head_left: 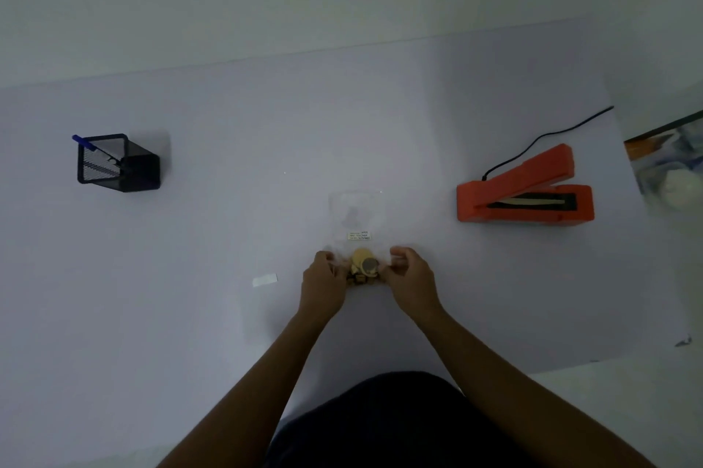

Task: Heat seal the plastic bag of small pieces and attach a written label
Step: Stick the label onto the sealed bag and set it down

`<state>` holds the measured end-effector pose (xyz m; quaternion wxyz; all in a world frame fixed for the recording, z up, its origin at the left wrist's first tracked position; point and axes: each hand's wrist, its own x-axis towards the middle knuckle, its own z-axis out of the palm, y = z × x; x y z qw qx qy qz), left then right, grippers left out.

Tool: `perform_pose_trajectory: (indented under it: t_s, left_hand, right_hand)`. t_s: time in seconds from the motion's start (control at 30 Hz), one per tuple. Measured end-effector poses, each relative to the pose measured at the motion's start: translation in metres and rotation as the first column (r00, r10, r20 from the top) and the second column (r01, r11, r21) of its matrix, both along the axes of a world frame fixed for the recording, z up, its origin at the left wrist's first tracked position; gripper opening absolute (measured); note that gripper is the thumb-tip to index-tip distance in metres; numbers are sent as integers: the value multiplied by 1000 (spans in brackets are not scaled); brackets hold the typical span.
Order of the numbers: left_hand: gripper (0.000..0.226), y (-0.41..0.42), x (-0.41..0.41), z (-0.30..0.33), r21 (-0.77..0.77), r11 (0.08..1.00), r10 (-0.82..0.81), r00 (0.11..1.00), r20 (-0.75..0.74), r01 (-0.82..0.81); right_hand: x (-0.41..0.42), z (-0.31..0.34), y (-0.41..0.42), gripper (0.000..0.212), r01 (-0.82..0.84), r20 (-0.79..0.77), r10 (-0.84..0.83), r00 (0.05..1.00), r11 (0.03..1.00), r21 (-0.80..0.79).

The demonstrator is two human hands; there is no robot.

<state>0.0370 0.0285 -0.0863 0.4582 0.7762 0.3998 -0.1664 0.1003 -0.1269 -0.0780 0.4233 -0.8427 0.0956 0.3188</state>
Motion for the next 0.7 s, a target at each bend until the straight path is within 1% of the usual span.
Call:
perform_pose_trajectory:
  t_s: [0.1,0.2,0.33,0.5,0.7]
  left_hand:
    - [38,16,15,3,28,999,36,998,52,-37]
    - [39,43,40,8,51,996,70,992,103,-76]
    - [42,84,87,13,96,992,72,986,151,-87]
    - [45,122,137,9,138,985,90,988,125,-107]
    - [48,137,165,3,110,983,139,986,95,-149]
  right_hand:
    - [19,1,21,45,-1,2,1,1000,999,49]
    - [51,5,51,44,-6,44,2,999,996,91]
    - [99,9,96,42,-20,100,8,995,993,115]
    - [146,2,140,44,-36,144,21,989,994,99]
    - [174,-13,162,42,-63,147,53,988,996,65]
